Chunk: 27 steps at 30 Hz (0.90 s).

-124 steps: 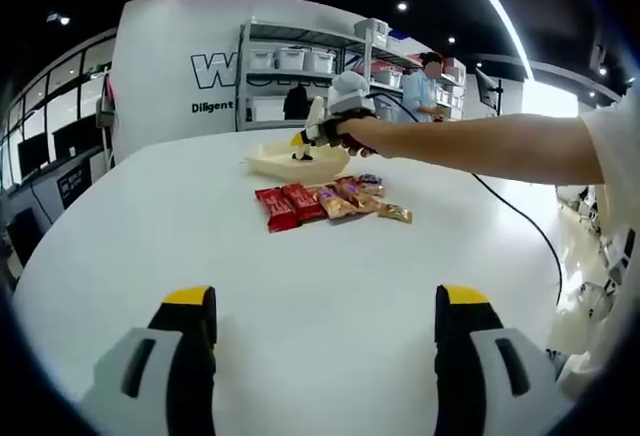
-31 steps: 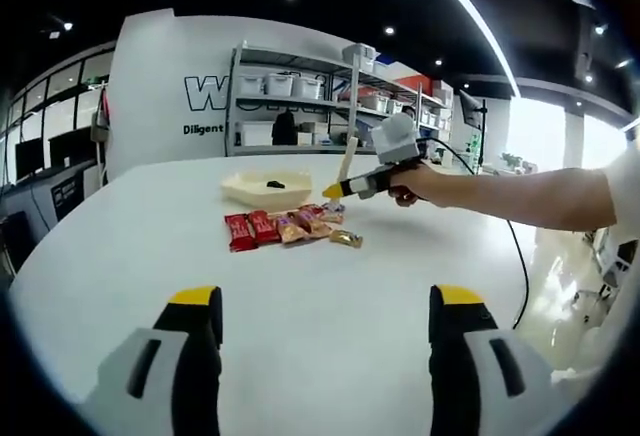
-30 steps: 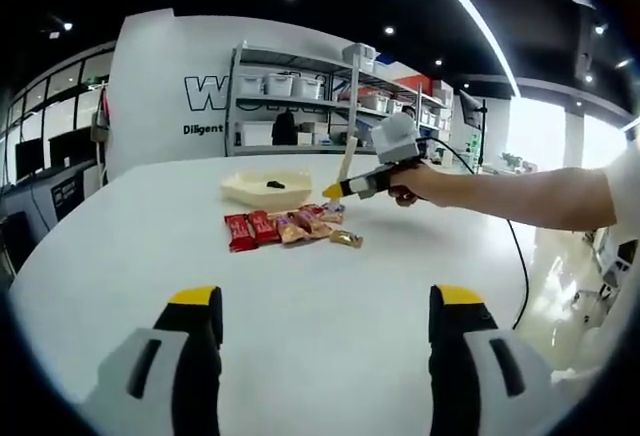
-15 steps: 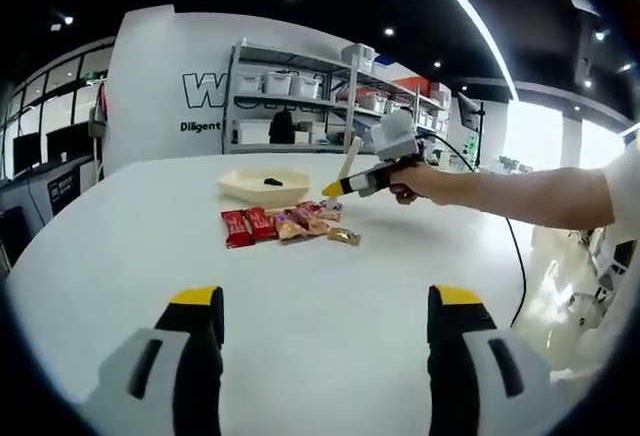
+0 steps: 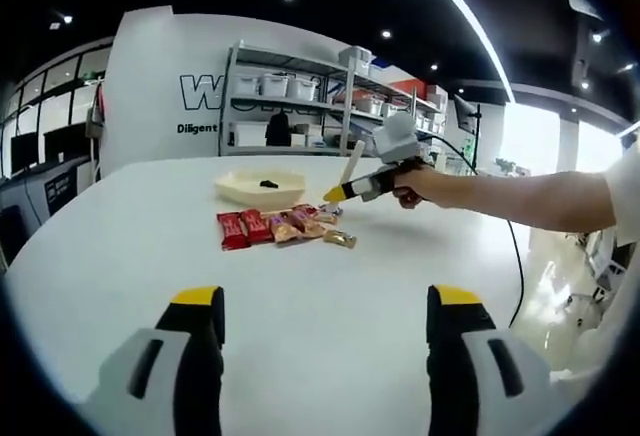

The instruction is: Place the target food into the container with the food tongs after gripping and lifting it, then release it inside without dropping or visibly crushing the food.

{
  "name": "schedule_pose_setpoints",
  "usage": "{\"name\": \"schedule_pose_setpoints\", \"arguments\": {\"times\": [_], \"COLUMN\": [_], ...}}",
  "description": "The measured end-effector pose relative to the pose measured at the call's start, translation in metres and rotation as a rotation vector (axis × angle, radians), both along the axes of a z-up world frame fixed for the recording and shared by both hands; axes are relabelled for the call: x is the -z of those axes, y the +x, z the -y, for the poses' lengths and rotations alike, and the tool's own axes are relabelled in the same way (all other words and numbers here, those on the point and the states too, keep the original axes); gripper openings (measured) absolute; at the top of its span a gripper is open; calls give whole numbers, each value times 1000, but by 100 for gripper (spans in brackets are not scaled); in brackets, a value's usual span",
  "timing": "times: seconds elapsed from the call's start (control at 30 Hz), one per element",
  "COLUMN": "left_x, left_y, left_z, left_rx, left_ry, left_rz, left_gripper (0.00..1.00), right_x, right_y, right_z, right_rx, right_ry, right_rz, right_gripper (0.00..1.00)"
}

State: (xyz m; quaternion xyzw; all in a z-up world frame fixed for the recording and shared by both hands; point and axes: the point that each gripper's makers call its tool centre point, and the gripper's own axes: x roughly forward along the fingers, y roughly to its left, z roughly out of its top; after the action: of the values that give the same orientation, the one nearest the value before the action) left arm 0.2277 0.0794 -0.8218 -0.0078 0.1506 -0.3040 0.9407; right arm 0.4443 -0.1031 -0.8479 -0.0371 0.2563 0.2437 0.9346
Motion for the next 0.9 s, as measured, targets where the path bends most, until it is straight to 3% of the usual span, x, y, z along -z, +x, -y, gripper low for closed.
{"name": "schedule_pose_setpoints", "arguments": {"times": [0.1, 0.33, 0.43, 0.6, 0.9], "left_x": [2, 3, 3, 2, 2], "left_y": [0, 1, 2, 4, 4], "left_z": [0, -1, -2, -3, -4], "left_rx": [2, 3, 2, -3, 0], "left_ry": [-1, -7, -10, -18, -34], "left_rz": [-4, -8, -7, -8, -15], "left_gripper": [81, 81, 81, 81, 81], "right_x": [-4, -51, -64, -71, -66], "right_y": [-2, 5, 11, 19, 42], "right_z": [2, 5, 2, -9, -19], "right_rx": [-2, 21, 26, 13, 17], "right_ry": [7, 120, 133, 116, 103], "right_rz": [7, 75, 95, 117, 109], "right_gripper": [11, 12, 12, 12, 12]}}
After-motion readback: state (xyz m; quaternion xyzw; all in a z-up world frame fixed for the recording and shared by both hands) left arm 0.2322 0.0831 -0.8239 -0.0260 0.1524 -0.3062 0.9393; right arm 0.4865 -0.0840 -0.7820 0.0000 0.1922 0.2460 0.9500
